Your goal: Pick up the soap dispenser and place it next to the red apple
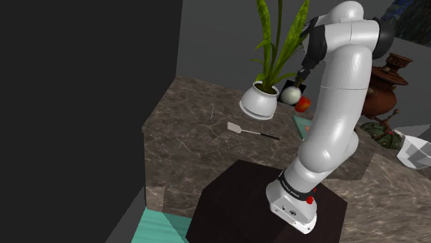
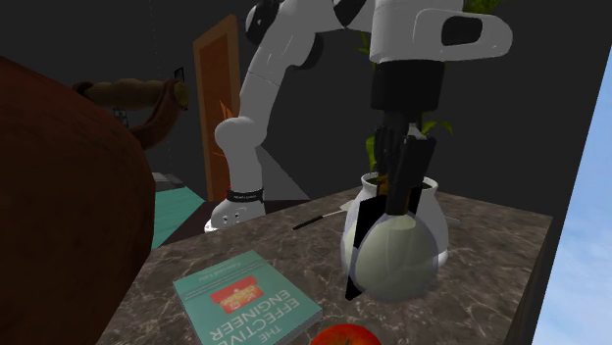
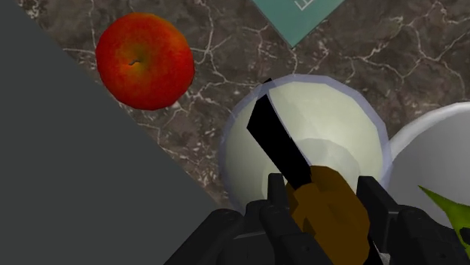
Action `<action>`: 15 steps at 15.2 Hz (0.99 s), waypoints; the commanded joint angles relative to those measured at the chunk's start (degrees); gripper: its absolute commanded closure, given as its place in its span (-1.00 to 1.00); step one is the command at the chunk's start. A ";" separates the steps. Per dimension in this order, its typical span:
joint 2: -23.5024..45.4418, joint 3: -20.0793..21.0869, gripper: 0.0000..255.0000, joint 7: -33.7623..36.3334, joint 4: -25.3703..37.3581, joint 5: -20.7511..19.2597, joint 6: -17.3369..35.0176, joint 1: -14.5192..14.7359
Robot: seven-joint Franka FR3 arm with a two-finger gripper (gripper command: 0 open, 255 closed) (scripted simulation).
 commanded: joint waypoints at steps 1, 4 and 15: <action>0.42 0.29 1.00 -0.27 -1.05 0.47 1.34 -0.04; 1.16 0.79 1.00 -0.75 -2.55 1.23 3.26 -0.20; 2.61 1.82 1.00 -1.67 -4.78 2.70 6.38 -0.70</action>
